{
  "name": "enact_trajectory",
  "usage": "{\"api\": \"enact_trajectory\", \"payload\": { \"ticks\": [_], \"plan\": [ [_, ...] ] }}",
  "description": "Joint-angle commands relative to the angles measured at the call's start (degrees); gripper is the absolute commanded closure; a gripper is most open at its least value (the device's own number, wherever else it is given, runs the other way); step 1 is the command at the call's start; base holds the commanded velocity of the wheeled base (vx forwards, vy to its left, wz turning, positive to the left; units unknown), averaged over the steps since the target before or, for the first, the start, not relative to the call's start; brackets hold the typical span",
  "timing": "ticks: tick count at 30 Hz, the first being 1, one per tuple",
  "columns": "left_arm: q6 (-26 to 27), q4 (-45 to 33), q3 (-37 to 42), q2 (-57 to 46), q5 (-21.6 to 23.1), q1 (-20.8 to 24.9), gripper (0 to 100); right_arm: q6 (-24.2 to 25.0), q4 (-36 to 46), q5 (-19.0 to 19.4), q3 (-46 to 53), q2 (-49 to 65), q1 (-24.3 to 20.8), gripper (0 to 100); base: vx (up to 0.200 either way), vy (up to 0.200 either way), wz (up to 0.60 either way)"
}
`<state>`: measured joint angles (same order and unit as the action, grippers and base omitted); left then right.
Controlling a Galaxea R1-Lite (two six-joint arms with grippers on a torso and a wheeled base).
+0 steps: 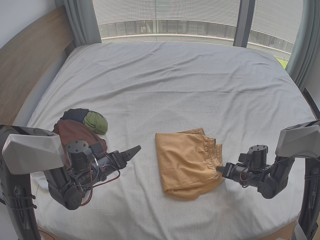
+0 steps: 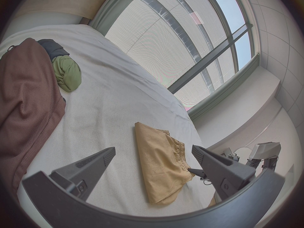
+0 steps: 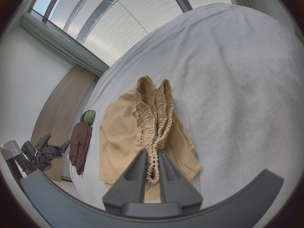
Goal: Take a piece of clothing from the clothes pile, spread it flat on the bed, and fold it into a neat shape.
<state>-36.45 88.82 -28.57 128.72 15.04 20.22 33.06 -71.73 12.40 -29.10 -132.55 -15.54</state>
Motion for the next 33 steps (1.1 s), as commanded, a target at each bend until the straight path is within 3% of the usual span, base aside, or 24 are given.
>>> {"api": "enact_trajectory", "payload": {
  "ticks": [1,10,11,19,24,33],
  "plan": [
    [-0.02,0.04,0.01,0.57,-0.01,-0.01,0,-0.10,0.63,-0.01,0.10,0.01,0.34,100,0.000,0.000,0.00],
    [-0.02,0.04,-0.08,1.09,-0.19,0.08,0,-0.19,-0.08,-0.01,-0.34,-1.48,0.16,100,0.000,0.000,0.00],
    [-0.02,0.04,-0.08,1.09,-0.19,0.08,0,-0.19,-0.34,-0.01,-0.34,-1.31,0.16,0,0.000,0.000,0.00],
    [-0.20,0.04,-0.17,1.09,-0.19,0.08,0,-0.89,-1.13,-0.01,0.01,-0.69,0.78,0,0.000,0.000,0.00],
    [-0.55,0.12,0.01,0.92,-0.01,-0.01,0,-5.38,-1.13,0.17,0.01,-1.48,2.80,0,0.000,0.000,0.00],
    [-0.46,0.12,0.01,1.45,-0.45,0.25,0,-5.20,-1.40,1.05,-1.22,-3.77,2.97,0,0.000,0.000,0.00]
  ]
}}
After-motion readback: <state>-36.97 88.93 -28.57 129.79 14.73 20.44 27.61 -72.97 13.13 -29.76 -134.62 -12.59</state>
